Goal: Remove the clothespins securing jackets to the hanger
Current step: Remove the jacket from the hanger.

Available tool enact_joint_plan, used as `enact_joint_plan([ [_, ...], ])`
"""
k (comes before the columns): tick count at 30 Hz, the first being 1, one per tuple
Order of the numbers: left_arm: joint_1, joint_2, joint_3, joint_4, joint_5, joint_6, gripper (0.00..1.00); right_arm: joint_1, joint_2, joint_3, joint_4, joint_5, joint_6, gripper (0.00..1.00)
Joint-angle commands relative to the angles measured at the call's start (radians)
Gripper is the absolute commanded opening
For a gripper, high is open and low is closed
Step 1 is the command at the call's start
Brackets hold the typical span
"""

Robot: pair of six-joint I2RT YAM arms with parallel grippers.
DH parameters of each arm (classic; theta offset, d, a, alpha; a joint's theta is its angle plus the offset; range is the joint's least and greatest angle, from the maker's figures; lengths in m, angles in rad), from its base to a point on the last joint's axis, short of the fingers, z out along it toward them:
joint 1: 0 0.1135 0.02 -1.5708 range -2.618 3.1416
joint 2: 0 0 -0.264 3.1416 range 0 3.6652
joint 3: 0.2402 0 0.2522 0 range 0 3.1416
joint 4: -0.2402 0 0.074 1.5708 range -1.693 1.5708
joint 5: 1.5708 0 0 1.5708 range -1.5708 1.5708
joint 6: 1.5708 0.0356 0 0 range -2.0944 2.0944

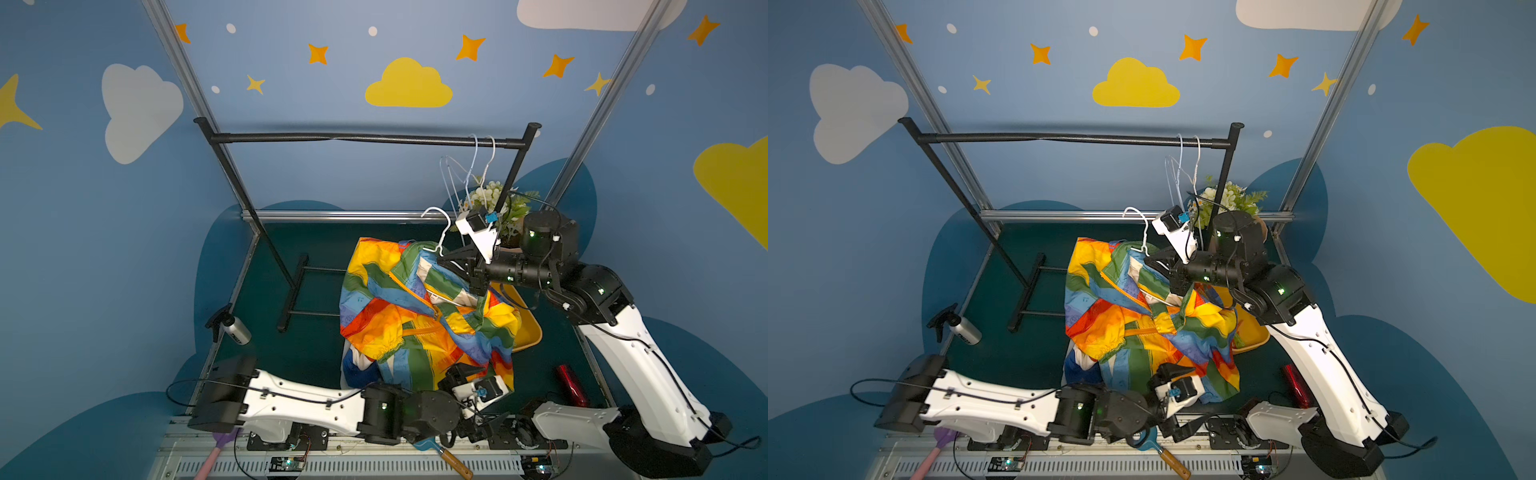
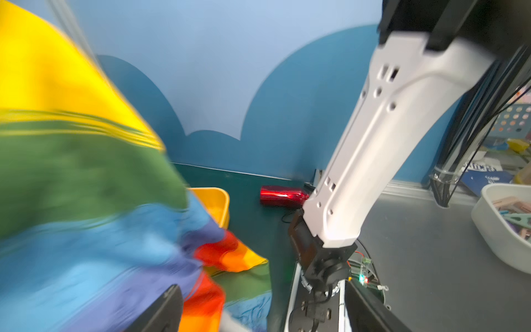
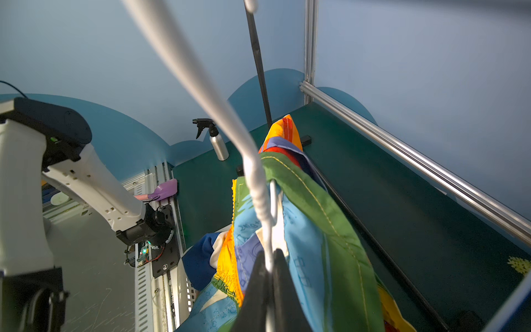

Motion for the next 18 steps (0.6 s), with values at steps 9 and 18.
enact_joint_plan([
  [9, 0.3, -0.38, 0.053, -0.413, -0.218, -0.232, 0.89, 0.117, -0.086, -0.145, 0.1, 0.139, 0.021, 0.0],
  [18, 0.511, -0.317, 0.14, -0.494, -0.08, -0.312, 0.89, 0.257, -0.098, -0.173, 0.122, 0.32, 0.014, 0.0],
])
